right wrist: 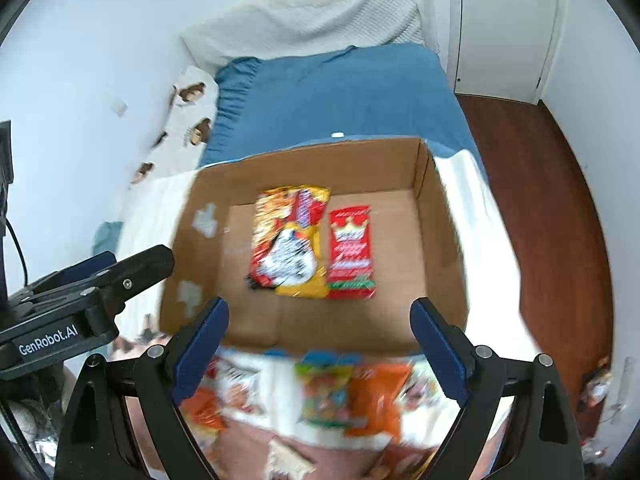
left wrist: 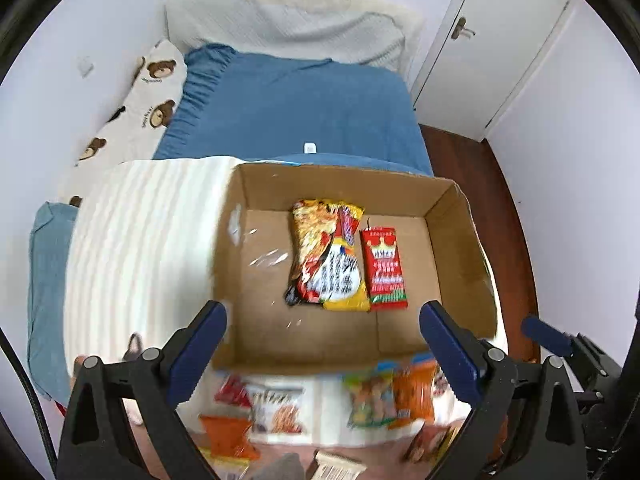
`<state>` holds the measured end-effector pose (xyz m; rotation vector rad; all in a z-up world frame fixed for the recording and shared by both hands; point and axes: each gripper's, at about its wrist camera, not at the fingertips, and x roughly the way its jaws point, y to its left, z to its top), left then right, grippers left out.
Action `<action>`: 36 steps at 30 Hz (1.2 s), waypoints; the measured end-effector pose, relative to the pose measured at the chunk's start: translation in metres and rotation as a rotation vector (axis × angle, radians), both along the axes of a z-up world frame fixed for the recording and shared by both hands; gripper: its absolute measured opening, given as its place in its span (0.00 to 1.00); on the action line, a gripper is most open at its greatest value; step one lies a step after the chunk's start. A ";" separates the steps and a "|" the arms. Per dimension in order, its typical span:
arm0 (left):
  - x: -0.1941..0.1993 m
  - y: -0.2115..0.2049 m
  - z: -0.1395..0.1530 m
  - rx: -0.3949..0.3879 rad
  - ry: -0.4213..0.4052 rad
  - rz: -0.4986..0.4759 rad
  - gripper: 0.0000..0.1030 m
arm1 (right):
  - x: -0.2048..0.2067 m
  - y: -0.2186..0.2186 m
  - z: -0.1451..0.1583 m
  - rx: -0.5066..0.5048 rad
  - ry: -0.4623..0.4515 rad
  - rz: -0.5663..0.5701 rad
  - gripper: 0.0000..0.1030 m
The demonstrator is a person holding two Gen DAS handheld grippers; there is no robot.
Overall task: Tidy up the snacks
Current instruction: 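Grasp the yellow-orange chip bag with left tool while right tool grasps white Franzzi cookie pack, then lift both packs over the box and release them inside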
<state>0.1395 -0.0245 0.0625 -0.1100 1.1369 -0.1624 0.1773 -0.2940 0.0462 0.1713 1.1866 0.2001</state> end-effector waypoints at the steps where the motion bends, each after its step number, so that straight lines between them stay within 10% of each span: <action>1: -0.014 0.007 0.001 0.013 -0.007 0.001 0.96 | -0.014 0.003 -0.001 0.014 0.007 0.002 0.91; 10: -0.146 0.076 -0.105 0.207 0.141 -0.006 0.96 | -0.137 0.044 -0.101 0.080 0.225 0.013 0.91; 23: -0.205 0.132 -0.280 0.020 0.528 0.103 0.86 | -0.202 0.083 -0.242 0.019 0.440 -0.093 0.91; 29: -0.204 0.137 -0.306 -0.026 0.521 0.159 0.65 | -0.208 0.097 -0.264 -0.133 0.434 -0.049 0.61; 36: -0.215 0.127 -0.303 -0.023 0.477 0.144 0.51 | -0.225 0.085 -0.258 -0.158 0.427 0.026 0.58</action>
